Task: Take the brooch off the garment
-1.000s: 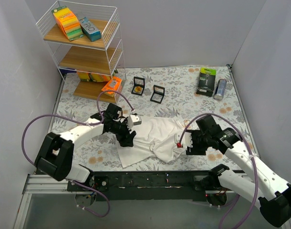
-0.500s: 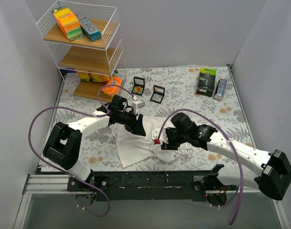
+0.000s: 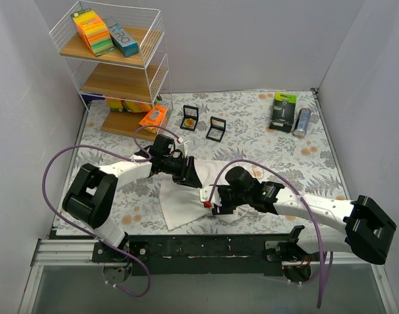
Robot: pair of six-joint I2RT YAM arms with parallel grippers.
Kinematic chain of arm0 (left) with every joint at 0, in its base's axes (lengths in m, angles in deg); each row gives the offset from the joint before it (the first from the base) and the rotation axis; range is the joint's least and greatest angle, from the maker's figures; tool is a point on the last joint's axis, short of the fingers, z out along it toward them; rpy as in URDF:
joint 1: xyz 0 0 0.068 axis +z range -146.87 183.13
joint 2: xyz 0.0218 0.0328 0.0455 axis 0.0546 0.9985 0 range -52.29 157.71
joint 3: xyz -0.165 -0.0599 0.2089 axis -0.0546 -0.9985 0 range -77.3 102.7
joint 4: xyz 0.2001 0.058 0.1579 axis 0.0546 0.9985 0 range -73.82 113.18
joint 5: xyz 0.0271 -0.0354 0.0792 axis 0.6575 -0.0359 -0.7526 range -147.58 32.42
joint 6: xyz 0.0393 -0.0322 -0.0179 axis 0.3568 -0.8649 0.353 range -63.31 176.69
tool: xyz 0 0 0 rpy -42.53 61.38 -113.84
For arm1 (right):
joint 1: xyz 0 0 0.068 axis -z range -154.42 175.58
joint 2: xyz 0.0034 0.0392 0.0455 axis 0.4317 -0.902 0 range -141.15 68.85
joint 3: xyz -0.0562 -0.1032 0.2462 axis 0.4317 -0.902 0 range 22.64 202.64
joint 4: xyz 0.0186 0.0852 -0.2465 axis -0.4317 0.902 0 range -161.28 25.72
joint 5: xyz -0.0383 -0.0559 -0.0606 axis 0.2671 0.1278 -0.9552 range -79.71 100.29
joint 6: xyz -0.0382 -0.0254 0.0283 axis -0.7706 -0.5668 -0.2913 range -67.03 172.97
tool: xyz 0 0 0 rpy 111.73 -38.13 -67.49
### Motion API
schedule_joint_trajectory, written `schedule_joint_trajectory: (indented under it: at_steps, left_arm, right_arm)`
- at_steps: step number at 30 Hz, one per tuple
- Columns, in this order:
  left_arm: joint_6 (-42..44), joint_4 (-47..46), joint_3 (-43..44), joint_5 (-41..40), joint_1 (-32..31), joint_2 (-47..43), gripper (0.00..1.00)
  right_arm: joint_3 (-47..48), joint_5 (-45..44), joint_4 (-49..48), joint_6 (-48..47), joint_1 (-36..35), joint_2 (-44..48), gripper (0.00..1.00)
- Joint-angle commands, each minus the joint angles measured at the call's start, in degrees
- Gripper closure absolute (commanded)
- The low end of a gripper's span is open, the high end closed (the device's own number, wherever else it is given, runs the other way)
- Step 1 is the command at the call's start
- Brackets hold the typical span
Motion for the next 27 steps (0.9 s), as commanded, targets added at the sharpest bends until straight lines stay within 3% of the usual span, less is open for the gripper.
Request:
schedule_joint_trajectory:
  at_steps: [1, 9, 14, 18, 27]
  left_arm:
    - [-2.5, -0.3, -0.8, 2.7, 0.3, 1.7, 0.66]
    - [-4.9, -2.5, -2.1, 4.3, 0.3, 3.9, 0.66]
    - [-5.9, -3.4, -2.6, 5.3, 0.3, 5.5, 0.67]
    - [-6.4, -3.9, -2.4, 5.4, 0.3, 6.8, 0.66]
    - [-6.8, -4.0, -2.8, 5.1, 0.3, 7.0, 0.6]
  right_arm:
    - [-1.8, 2.1, -7.6, 1.3, -0.4, -1.0, 0.41]
    - [-3.4, 4.5, -7.8, 0.4, -0.4, -3.8, 0.44]
    - [-4.9, 2.3, -11.7, 2.3, -0.4, -5.0, 0.53]
    - [-5.7, 0.1, -13.0, 2.7, -0.4, -5.4, 0.54]
    - [-6.1, -4.2, -15.8, 4.1, 0.8, -7.3, 0.7]
